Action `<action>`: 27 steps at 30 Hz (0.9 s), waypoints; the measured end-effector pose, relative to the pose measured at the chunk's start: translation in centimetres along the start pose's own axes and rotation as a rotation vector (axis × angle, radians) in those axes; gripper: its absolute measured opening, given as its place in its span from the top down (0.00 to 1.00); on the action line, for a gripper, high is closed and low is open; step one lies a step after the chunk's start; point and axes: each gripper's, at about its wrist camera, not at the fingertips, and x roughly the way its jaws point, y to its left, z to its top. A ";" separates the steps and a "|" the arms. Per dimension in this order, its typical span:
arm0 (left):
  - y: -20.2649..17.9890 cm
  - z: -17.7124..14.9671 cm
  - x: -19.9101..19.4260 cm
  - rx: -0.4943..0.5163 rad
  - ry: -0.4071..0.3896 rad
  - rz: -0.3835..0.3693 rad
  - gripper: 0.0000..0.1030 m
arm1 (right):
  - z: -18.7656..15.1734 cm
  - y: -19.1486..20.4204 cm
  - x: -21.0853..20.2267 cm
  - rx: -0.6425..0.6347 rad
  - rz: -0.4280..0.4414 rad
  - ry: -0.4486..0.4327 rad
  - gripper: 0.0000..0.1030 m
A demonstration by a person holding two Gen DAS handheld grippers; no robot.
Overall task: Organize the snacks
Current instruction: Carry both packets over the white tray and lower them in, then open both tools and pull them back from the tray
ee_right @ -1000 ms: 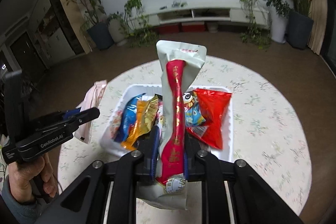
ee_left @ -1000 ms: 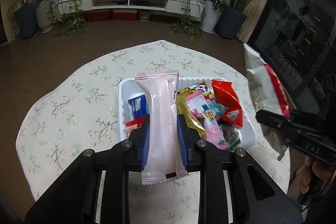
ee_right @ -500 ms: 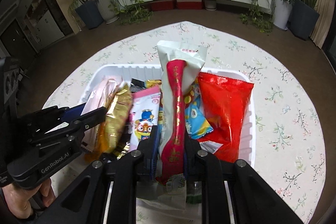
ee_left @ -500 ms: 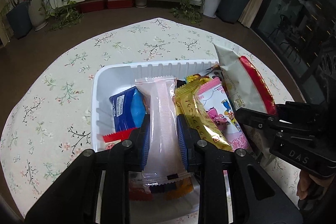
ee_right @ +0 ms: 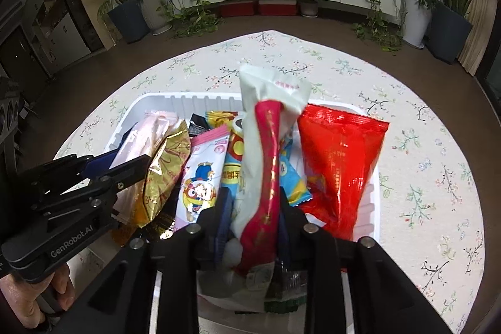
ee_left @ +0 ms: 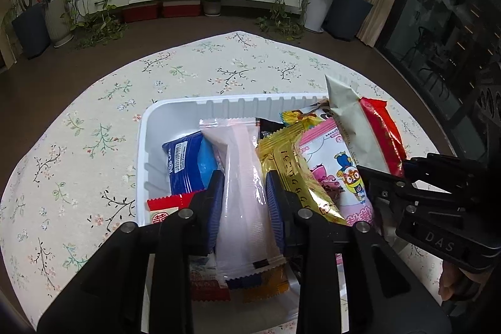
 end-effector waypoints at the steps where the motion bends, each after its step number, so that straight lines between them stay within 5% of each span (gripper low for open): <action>1: 0.0 -0.3 -0.5 -0.001 -0.004 -0.001 0.73 | -0.1 0.1 -0.2 -0.002 -0.003 -0.005 0.69; 7: -0.3 -0.3 -1.3 0.003 -0.022 -0.005 0.64 | -0.1 0.1 -1.3 -0.002 -0.017 -0.032 0.65; 18: -0.9 -1.8 -6.9 -0.005 -0.109 -0.001 0.29 | -1.0 0.8 -5.5 -0.016 -0.051 -0.114 0.48; 23: -2.0 -4.2 -12.1 0.023 -0.197 0.064 0.12 | -2.8 1.1 -9.5 -0.001 -0.086 -0.206 0.32; 27: -3.3 -6.5 -17.5 0.036 -0.295 0.112 0.08 | -5.7 2.1 -13.7 0.004 -0.090 -0.321 0.14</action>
